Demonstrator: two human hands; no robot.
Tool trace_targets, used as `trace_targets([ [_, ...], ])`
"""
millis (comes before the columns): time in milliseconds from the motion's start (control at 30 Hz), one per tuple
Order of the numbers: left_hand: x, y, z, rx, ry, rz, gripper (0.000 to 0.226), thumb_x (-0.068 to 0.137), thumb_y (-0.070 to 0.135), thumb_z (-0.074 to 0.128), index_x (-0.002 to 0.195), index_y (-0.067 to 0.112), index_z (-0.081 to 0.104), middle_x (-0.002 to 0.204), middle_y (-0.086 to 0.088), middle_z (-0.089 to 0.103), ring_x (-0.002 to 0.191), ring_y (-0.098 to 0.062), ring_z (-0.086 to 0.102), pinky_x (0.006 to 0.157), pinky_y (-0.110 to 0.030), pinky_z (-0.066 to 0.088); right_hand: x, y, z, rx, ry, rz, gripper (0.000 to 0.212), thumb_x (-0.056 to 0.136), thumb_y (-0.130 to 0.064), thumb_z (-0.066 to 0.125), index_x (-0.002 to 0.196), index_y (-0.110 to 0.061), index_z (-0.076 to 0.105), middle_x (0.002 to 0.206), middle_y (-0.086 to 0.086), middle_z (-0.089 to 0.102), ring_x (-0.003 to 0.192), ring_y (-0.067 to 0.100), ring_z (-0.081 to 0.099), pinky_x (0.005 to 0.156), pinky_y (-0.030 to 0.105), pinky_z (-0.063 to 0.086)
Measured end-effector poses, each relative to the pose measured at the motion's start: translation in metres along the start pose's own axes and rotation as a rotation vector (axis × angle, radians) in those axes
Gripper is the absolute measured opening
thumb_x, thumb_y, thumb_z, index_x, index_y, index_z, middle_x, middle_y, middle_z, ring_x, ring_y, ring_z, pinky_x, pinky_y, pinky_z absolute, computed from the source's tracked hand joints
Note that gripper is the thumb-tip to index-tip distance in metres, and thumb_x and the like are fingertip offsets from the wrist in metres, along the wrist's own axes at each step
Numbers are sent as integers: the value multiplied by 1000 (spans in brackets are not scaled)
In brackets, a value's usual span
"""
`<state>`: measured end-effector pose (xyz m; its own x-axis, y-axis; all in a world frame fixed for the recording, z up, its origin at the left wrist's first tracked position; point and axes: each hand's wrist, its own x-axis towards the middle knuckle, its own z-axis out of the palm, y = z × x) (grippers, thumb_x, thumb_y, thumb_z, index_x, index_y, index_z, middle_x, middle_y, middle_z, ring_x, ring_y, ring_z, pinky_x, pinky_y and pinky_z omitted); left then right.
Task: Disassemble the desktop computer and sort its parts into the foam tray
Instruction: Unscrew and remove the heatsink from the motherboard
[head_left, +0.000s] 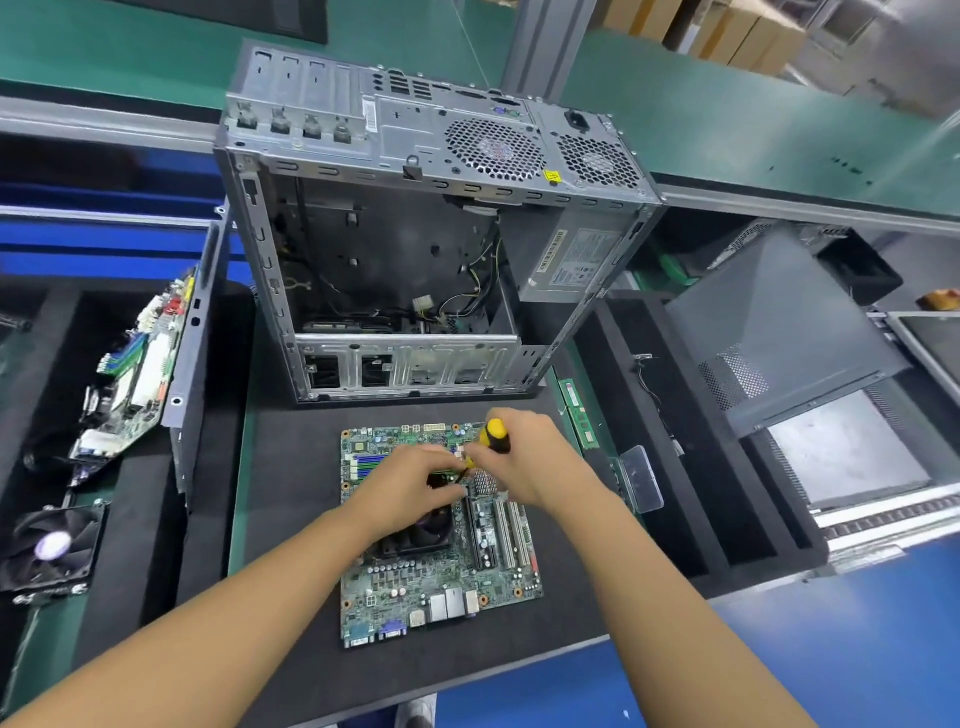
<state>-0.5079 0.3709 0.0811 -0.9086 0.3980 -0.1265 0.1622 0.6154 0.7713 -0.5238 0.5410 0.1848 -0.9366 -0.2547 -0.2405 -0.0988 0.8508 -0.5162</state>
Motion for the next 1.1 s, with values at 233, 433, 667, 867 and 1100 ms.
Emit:
trace_targets([
  [233, -1, -6, 8, -36, 131, 79, 14, 91, 21, 70, 103, 23, 77, 84, 22, 70, 76, 7, 60, 74, -13, 43, 1, -19, -9, -106, -204, -3, 27, 89, -38, 65, 103, -16, 59, 93, 4, 64, 81, 26, 60, 74, 39, 54],
  [433, -3, -7, 16, 53, 197, 41, 9, 94, 34, 64, 98, 27, 69, 91, 16, 68, 83, -9, 62, 78, -32, 51, -12, -30, -10, -267, 66, 78, 54, 94, -66, 39, 95, -13, 41, 89, 9, 60, 84, 36, 62, 56, 36, 33],
  [667, 3, -7, 11, -25, 182, 37, 8, 90, 32, 70, 95, 26, 73, 87, 23, 67, 83, -2, 63, 78, -28, 51, -5, -34, -17, -435, -98, -148, 13, 104, -25, 40, 99, -14, 35, 90, 13, 50, 85, 40, 58, 61, 38, 37],
  [867, 1, -5, 10, -64, 215, 80, 12, 86, 16, 74, 97, 15, 80, 84, 5, 77, 71, 19, 57, 73, -5, 42, -4, -46, -20, -525, -302, -361, 25, 92, -9, 61, 112, -10, 45, 111, 10, 48, 97, 32, 55, 72, 40, 40],
  [1100, 0, -2, 11, -35, 220, 81, 10, 87, 15, 73, 94, 15, 80, 80, 3, 77, 67, 14, 60, 72, -8, 43, -10, -57, -15, -573, -18, -2, 53, 101, -54, 36, 107, -5, 54, 106, 18, 62, 95, 38, 64, 62, 35, 36],
])
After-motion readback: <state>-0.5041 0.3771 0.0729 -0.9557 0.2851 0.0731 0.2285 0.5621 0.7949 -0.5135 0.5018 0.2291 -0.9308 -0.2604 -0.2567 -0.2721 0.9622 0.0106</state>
